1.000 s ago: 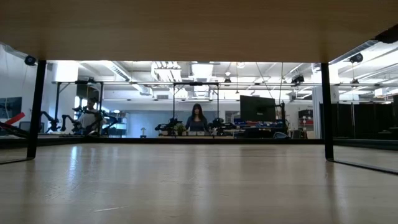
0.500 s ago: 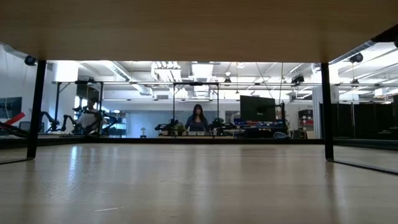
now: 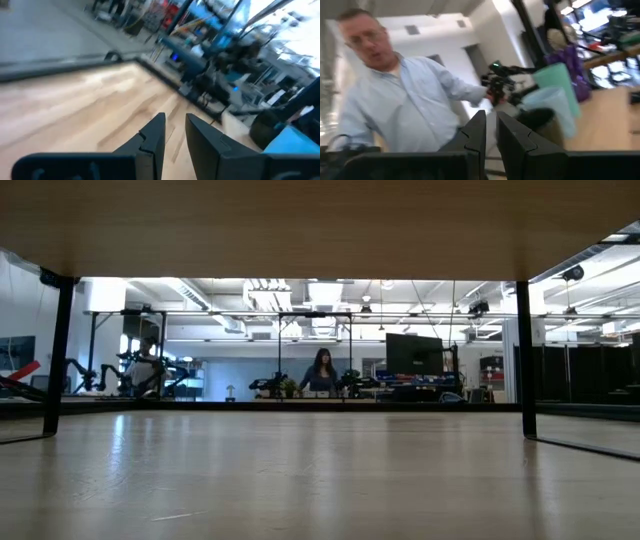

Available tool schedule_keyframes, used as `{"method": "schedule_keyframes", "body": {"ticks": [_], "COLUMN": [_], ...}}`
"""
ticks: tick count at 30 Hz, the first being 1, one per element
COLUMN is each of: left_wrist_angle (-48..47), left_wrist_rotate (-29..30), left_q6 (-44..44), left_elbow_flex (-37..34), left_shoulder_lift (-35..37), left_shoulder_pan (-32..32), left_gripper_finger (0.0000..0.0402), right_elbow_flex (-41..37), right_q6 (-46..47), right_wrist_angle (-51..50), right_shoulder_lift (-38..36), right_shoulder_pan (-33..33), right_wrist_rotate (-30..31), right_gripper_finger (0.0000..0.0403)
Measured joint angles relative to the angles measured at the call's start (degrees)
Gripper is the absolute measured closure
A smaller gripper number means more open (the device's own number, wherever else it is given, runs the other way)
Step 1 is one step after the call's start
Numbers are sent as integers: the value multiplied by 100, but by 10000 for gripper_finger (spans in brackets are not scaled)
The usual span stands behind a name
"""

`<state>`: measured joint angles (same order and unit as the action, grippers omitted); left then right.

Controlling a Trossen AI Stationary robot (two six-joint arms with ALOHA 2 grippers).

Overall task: Stack small to large cups/mugs on shelf
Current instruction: Return to Home Position

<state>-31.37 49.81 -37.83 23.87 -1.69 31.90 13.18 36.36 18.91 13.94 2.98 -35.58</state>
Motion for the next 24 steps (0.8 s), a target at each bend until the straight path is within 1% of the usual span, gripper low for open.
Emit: {"method": "schedule_keyframes", "body": {"ticks": [2,4,5,8,9,11,14,18,20,23,24], "left_wrist_angle": [-370,-709,-821,-770,-783,-844,-865,-866,-862,-817,-816], "left_wrist_rotate": [-13,5,2,5,2,15,182,276,279,334,391], "left_q6": [-528,-915,-971,-979,-979,-964,-940,-974,-990,-988,-986], "left_elbow_flex": [-4,6,-1,1,1,1,-26,-36,-36,-36,-31], "left_shoulder_lift": [4,4,2,6,7,7,9,8,7,9,5], "left_shoulder_pan": [2,0,-2,-2,-2,-2,-2,-2,-2,-2,-2], "left_gripper_finger": [340,340,340,340,340,340,340,340,340,340,340], "right_elbow_flex": [80,134,141,42,-24,-153,-351,-711,-899,-1272,-1273], "right_q6": [-237,-544,-677,-892,-934,-944,-956,-1305,-1434,-1369,-1364], "right_wrist_angle": [-657,-1045,-1115,-1146,-1102,-927,-683,2,156,301,193], "right_shoulder_lift": [-350,-710,-885,-1350,-1408,-1383,-1273,-1303,-1392,-1387,-1371], "right_shoulder_pan": [0,0,0,0,0,0,0,-1,-2,-2,-3], "right_wrist_rotate": [163,303,396,667,713,723,841,880,894,1131,1261], "right_gripper_finger": [365,365,365,365,365,365,364,364,364,364,364]}}
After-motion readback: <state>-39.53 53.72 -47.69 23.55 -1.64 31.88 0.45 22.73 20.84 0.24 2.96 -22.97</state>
